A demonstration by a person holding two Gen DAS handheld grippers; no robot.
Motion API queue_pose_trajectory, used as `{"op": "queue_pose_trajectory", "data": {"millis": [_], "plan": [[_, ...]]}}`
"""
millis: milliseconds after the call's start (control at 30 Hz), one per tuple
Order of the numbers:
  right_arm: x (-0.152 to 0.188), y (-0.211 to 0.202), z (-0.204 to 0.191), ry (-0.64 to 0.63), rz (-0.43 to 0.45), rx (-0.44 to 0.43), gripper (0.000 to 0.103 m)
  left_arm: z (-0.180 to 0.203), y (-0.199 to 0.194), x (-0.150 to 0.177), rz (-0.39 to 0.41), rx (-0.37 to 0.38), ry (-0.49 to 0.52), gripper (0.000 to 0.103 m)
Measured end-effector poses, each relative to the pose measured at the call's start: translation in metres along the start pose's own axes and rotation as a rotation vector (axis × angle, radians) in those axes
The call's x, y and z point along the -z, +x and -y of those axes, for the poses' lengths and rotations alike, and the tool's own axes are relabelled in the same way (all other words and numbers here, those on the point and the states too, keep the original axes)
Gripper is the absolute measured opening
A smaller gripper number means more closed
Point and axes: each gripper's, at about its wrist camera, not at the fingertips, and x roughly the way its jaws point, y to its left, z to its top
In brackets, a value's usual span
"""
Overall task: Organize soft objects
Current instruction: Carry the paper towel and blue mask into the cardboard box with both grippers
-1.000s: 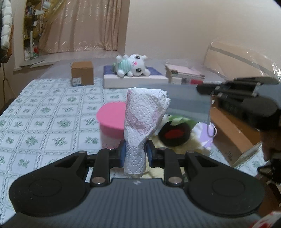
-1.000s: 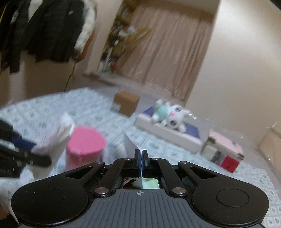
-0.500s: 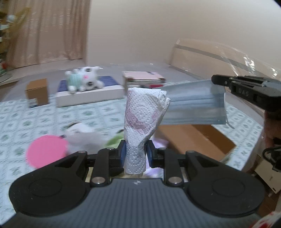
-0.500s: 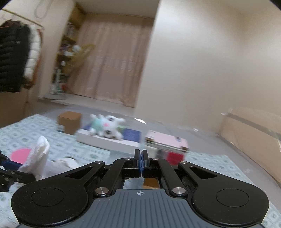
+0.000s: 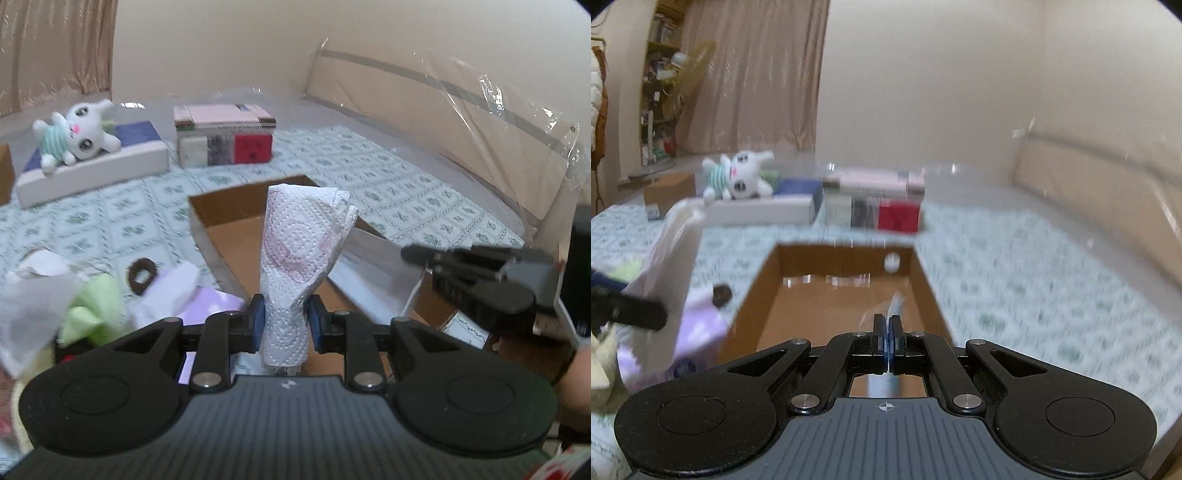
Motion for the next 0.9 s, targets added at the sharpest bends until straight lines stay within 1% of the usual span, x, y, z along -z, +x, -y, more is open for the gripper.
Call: {"op": "queue_pose_trajectory", "data": {"millis": [167,233,267,300,333,367,400,500,600,733,900], "plan": [[0.014,0.003,0.017,0.081,-0.059,-0.024,0.001,0.01,0.026,-0.005,-0.024,0.018,-0.015,0.024],[0.015,0.005,0.022,0.103,-0.066,-0.022,0.003,0.013,0.035,-0.008,-0.031,0.021,-0.029,0.028],[0.016,0.003,0.024,0.111,-0.064,-0.018,0.01,0.014,0.041,-0.009,-0.033,0.021,-0.039,0.03],[0.015,0.005,0.025,0.117,-0.062,-0.016,0.031,0.015,0.046,-0.01,-0.035,0.023,-0.046,0.034],[0.016,0.003,0.027,0.123,-0.054,-0.017,0.044,0.017,0.049,-0.011,-0.036,0.018,-0.05,0.041],[0.015,0.002,0.027,0.127,-0.043,-0.012,0.065,0.018,0.051,-0.011,-0.033,0.014,-0.05,0.045],[0.016,-0.002,0.027,0.124,-0.031,-0.011,0.068,0.019,0.053,-0.011,-0.029,0.011,-0.045,0.046],[0.014,-0.004,0.028,0.125,-0.025,-0.002,0.068,0.02,0.05,-0.011,-0.022,-0.002,-0.033,0.047],[0.014,-0.01,0.027,0.137,-0.019,0.001,0.068,0.014,0.038,-0.006,-0.008,-0.022,-0.04,0.048],[0.014,-0.023,0.018,0.147,-0.013,-0.019,0.068,0.004,0.01,0.007,0.015,-0.063,-0.058,0.05],[0.012,-0.041,-0.006,0.145,-0.002,-0.061,0.068,-0.016,-0.035,0.032,0.045,-0.138,-0.097,0.053]]}}
